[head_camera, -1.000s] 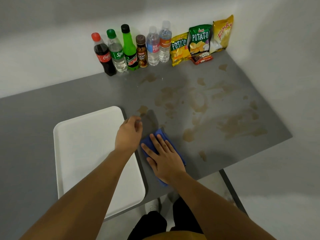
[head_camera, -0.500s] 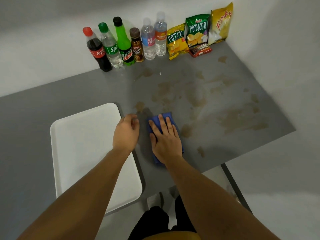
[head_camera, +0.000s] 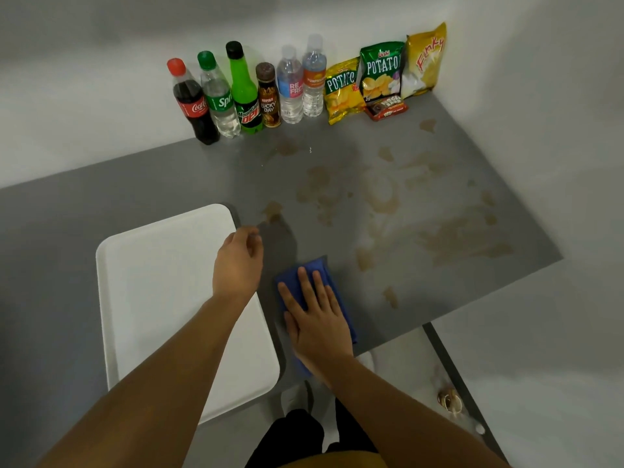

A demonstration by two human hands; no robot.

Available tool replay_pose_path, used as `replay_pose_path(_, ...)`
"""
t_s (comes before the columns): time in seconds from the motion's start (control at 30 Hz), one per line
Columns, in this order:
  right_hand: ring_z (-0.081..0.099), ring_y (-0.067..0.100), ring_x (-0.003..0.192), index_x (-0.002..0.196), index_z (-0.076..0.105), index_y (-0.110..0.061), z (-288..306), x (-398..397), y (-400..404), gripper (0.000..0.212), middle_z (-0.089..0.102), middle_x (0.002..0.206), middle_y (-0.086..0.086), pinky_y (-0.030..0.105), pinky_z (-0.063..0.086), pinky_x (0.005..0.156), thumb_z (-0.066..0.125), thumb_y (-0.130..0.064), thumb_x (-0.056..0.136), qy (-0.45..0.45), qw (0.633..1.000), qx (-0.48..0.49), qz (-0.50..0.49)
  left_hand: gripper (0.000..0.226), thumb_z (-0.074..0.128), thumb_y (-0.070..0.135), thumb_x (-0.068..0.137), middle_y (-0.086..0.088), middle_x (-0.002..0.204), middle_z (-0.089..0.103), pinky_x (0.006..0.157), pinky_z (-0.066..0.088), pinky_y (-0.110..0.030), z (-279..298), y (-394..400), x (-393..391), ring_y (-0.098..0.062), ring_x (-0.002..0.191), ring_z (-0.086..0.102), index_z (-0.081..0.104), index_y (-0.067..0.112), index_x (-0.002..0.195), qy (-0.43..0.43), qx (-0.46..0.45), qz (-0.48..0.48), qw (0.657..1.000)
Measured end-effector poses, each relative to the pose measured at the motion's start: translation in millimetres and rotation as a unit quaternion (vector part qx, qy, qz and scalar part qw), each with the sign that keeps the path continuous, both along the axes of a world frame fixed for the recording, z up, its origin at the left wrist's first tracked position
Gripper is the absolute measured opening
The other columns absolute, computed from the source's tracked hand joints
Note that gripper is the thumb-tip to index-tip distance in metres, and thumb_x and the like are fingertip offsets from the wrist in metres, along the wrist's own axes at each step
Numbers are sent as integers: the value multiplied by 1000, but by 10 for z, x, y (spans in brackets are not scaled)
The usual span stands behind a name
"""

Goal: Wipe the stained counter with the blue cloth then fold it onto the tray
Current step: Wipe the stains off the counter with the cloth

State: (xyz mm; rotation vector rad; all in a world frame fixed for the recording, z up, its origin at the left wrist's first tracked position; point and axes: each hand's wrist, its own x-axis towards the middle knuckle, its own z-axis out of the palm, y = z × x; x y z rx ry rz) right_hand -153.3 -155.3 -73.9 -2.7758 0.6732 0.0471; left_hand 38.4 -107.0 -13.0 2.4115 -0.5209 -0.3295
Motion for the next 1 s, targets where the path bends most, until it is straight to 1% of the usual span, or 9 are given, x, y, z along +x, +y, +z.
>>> replay_pose_path(0.13, -11, 25, 158, 162, 4, -41, -31, 225, 8, 55, -4, 172, -1, 45, 5, 126, 16, -50, 109, -10, 998, 24, 66, 29, 46, 31, 105, -6, 121, 69, 84, 47, -26, -3, 35, -5, -24, 104, 67, 61, 21, 128, -3, -3, 5, 1000)
replay_pose_path(0.23, -12, 22, 157, 162, 6, -41, -37, 398, -86, 55, -3, 172, -2, 47, 9, 127, 17, -50, 109, -9, 997, 41, 59, 30, 46, 32, 105, -6, 121, 69, 84, 45, -25, -7, 31, -25, -25, 104, 67, 61, 21, 128, -2, 2, 1, 1000)
replay_pose_path(0.33, -12, 21, 158, 161, 7, -39, -9, 522, -230, 56, -4, 172, -3, 45, 8, 127, 17, -50, 107, -10, 999, 35, 32, 29, 47, 33, 105, -6, 123, 68, 87, 47, -26, -15, -11, -74, -25, 107, 67, 61, 21, 128, 5, 9, -13, 1000)
replay_pose_path(0.43, -5, 23, 158, 162, 12, -39, 32, 512, -432, 57, 1, 173, -2, 42, 4, 127, 23, -50, 107, -21, 999, 25, -5, 31, 46, 35, 106, -6, 127, 67, 96, 52, -33, -11, -79, -154, -25, 110, 66, 61, 21, 130, 8, 26, -40, 999)
replay_pose_path(0.57, 3, 25, 158, 162, 19, -37, 69, 282, -772, 57, 7, 172, 0, 42, 8, 126, 27, -49, 107, -23, 997, 13, -73, 31, 46, 35, 106, -6, 123, 68, 95, 53, -36, -13, -161, -272, -27, 107, 66, 60, 21, 130, 7, 34, -74, 997)
replay_pose_path(0.73, -16, 16, 156, 162, 6, -42, 41, -181, -977, 58, -6, 171, -7, 37, -5, 125, 20, -56, 107, 7, 990, 12, -137, 30, 47, 36, 105, -6, 118, 69, 94, 54, -37, -44, -244, -381, -25, 103, 67, 59, 22, 129, 23, 35, -118, 992)
replay_pose_path(0.8, -17, 19, 156, 162, 2, -39, 8, -319, -879, 60, -8, 171, -4, 40, 0, 127, 20, -55, 108, 24, 988, -2, -150, 31, 46, 38, 105, -6, 114, 69, 90, 54, -35, -53, -279, -411, -26, 99, 68, 60, 21, 127, 23, 44, -133, 990)
replay_pose_path(0.9, -5, 27, 158, 164, 2, -31, -30, -393, -587, 63, -2, 172, 6, 43, 6, 127, 23, -52, 108, 29, 985, -22, -169, 29, 45, 40, 105, -3, 100, 68, 76, 51, -30, -59, -336, -454, -23, 86, 68, 62, 21, 119, 10, 47, -140, 989)
replay_pose_path(1.0, -1, 31, 158, 164, 7, -26, -45, -307, -439, 64, 0, 171, 11, 43, 4, 125, 22, -53, 108, 19, 986, -21, -166, 27, 44, 42, 105, -1, 94, 67, 68, 48, -30, -66, -384, -489, -18, 74, 61, 62, 23, 114, 9, 44, -131, 990)
